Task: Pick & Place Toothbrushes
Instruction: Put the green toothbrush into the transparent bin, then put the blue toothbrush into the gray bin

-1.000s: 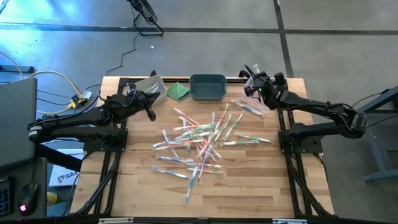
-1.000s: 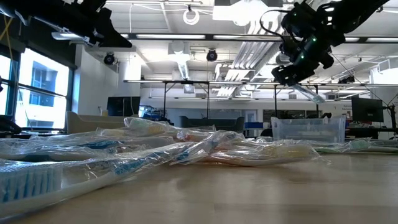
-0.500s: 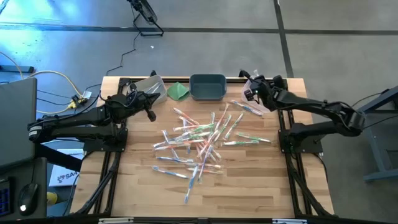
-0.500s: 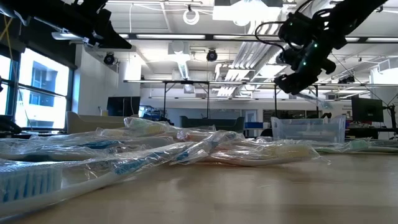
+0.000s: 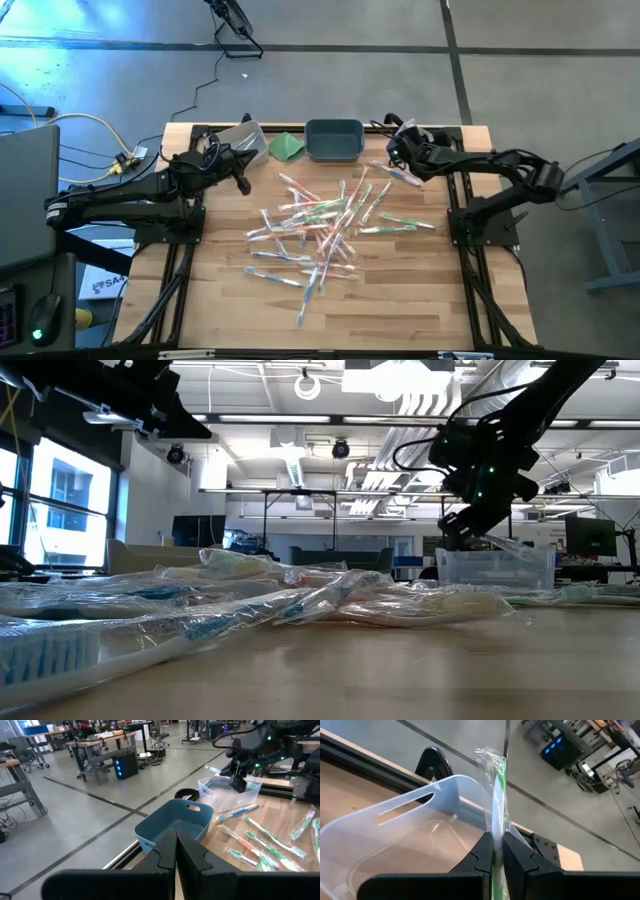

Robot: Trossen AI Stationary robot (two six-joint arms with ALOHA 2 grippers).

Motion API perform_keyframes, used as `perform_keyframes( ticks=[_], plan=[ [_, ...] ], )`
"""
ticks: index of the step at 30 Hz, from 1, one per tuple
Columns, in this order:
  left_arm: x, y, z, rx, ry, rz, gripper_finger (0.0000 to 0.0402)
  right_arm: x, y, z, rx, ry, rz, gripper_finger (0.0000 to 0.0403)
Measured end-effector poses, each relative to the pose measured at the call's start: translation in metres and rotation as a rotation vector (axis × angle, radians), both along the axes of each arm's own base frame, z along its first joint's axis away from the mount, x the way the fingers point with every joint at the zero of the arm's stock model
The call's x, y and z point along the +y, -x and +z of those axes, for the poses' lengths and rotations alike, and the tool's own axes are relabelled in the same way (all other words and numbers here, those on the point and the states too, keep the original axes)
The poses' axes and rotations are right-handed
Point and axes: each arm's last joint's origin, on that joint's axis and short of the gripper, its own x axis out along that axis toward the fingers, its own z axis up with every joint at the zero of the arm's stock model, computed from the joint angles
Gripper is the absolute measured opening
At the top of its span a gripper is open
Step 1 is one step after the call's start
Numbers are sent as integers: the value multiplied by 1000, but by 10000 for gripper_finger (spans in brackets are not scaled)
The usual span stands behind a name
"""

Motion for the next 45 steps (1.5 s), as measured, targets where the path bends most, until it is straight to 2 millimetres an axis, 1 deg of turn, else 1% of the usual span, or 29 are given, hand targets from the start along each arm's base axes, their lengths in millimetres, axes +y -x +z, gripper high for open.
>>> perform_keyframes(
  ticks=[2, 4, 10, 14, 18, 22, 26, 30, 33, 38, 45],
  plan=[
    [0, 0, 0, 0, 0, 0, 1, -1, -1, -2, 1, 3, -9, 15],
    [0, 0, 0, 0, 0, 0, 1, -1, -1, -3, 7, 7, -14, 24],
    [0, 0, 0, 0, 0, 0, 1, -2, -1, -3, 16, 16, -13, 76],
    [0, 0, 0, 2, -2, 0, 1, -2, -2, -2, 8, 22, -13, 101],
    [0, 0, 0, 2, -2, 0, 1, -2, -2, -2, 8, 22, -12, 114],
    [0, 0, 0, 2, -2, 0, 1, 1, -4, 0, 4, 26, 6, 117],
    [0, 0, 0, 1, -2, 0, 1, 9, -6, 10, -21, 47, 49, 113],
    [0, 0, 0, 1, -2, 0, 1, 20, -6, 27, -86, 85, 89, 109],
    [0, 0, 0, 1, -2, 0, 1, 29, -5, 41, -158, 118, 118, 109],
    [0, 0, 0, 1, -2, 0, 1, 42, -4, 61, -310, 109, 225, 109],
    [0, 0, 0, 0, -1, 0, 1, 56, -7, 77, -457, 96, 367, 109]
  ],
)
